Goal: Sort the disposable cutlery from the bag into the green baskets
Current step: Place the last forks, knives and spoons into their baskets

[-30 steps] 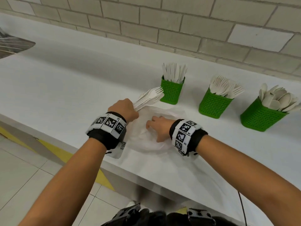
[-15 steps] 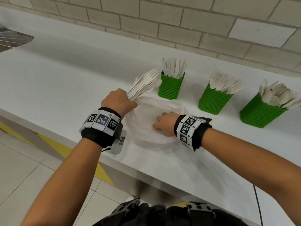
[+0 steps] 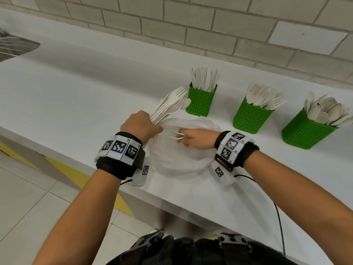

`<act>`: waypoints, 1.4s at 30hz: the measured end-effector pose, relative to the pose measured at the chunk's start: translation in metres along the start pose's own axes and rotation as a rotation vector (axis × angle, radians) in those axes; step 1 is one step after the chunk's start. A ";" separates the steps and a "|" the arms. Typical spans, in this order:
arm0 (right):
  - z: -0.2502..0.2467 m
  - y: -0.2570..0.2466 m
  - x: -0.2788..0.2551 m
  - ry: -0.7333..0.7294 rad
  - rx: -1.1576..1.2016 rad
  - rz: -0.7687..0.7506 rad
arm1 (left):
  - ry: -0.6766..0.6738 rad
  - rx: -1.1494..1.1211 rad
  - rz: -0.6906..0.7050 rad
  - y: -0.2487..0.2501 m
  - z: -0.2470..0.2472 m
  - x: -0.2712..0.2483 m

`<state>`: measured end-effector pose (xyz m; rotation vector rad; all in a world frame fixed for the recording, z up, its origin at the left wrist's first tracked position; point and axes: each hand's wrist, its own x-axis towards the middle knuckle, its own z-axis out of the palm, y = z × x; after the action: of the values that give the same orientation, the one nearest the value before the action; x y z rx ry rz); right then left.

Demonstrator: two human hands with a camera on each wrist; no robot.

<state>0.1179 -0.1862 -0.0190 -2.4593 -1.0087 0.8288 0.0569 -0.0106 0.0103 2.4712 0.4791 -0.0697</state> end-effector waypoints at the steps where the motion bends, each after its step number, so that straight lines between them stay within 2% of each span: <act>1: -0.002 0.001 -0.004 0.007 0.023 -0.006 | -0.006 -0.010 -0.006 -0.001 -0.002 0.000; 3: -0.004 0.007 -0.009 0.061 -0.049 -0.012 | -0.022 -0.051 -0.026 -0.003 -0.007 0.002; 8: 0.002 0.022 0.001 0.168 -0.414 0.109 | -0.015 -0.149 -0.029 0.000 -0.016 0.005; 11: 0.010 0.022 0.006 0.104 -0.511 0.061 | -0.005 -0.180 -0.005 0.006 -0.016 0.005; 14: 0.012 0.014 0.004 -0.049 -0.525 0.044 | 0.017 -0.181 0.007 0.009 -0.017 0.005; 16: 0.010 0.009 0.001 -0.090 -0.438 0.010 | 0.032 -0.164 0.006 0.009 -0.018 0.006; 19: -0.001 0.001 -0.004 -0.003 -0.251 -0.075 | 0.030 -0.130 0.007 0.004 -0.022 0.006; 20: -0.007 -0.002 -0.008 0.069 -0.111 -0.106 | 0.022 -0.127 0.017 0.003 -0.023 0.006; 24: -0.035 -0.015 -0.021 0.345 0.736 -0.236 | 0.049 -0.185 0.085 0.003 -0.037 0.001; 26: -0.047 -0.017 -0.022 0.474 0.933 -0.273 | 0.074 -0.239 0.122 0.009 -0.050 -0.006; 29: -0.060 -0.020 -0.021 0.584 1.078 -0.234 | 0.073 -0.384 0.183 0.025 -0.064 -0.018; 31: -0.063 -0.021 -0.022 0.558 1.198 -0.173 | 0.012 -0.535 0.208 0.039 -0.066 -0.024; 34: -0.065 -0.018 -0.031 0.465 1.344 -0.143 | -0.162 -0.798 0.203 0.062 -0.054 -0.030; 37: -0.067 -0.010 -0.045 0.407 1.392 -0.157 | -0.223 -0.867 0.212 0.079 -0.028 -0.027; 40: -0.072 -0.003 -0.065 0.421 1.369 -0.147 | -0.247 -0.915 0.202 0.089 -0.003 -0.021; 42: -0.071 0.002 -0.076 0.441 1.392 -0.141 | -0.319 -0.926 0.230 0.097 0.011 -0.021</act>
<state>0.1207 -0.2492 0.0635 -1.2312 -0.2144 0.5577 0.0727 -0.0963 0.0590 1.5473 0.0453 -0.1141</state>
